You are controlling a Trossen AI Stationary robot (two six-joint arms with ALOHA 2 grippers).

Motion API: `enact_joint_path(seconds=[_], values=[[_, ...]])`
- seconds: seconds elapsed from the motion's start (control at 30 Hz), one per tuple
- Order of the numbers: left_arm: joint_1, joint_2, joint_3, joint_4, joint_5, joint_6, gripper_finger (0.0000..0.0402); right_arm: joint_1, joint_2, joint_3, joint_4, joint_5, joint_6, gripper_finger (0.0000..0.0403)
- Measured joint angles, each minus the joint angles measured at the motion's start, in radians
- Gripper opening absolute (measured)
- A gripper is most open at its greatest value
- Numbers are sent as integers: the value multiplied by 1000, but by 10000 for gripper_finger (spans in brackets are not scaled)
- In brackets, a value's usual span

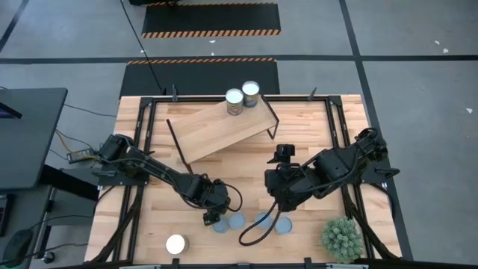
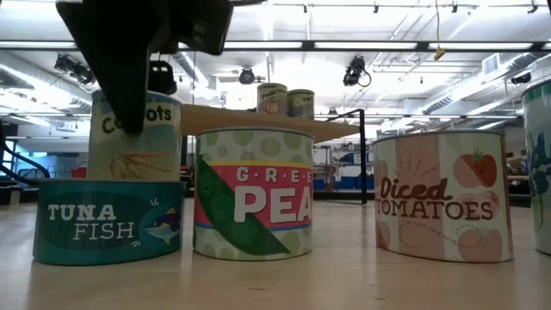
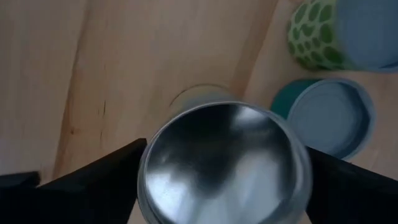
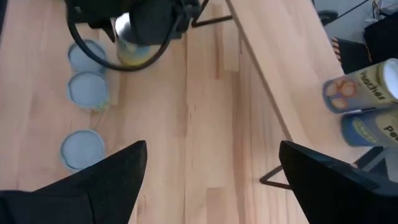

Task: Pick and place cans onto a shelf
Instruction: Put the canned carrots on the shelf

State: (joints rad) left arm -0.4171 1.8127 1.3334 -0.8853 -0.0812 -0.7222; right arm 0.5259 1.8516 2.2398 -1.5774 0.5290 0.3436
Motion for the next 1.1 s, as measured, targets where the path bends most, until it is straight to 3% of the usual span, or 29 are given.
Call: enact_joint_path(seconds=[0.17, 0.43, 0.73, 1.1], values=[[17, 1, 0, 3, 10, 17, 311, -4, -65, 0, 6, 11, 1, 373], [77, -19, 42, 4, 49, 37, 308, -13, -168, 1, 6, 65, 20, 373], [220, -21, 286, -39, 100, 126, 308, -24, -226, 1, 6, 104, -7, 373], [449, -23, 593, -378, -33, 259, 308, -17, -267, -15, 7, 108, -54, 373]])
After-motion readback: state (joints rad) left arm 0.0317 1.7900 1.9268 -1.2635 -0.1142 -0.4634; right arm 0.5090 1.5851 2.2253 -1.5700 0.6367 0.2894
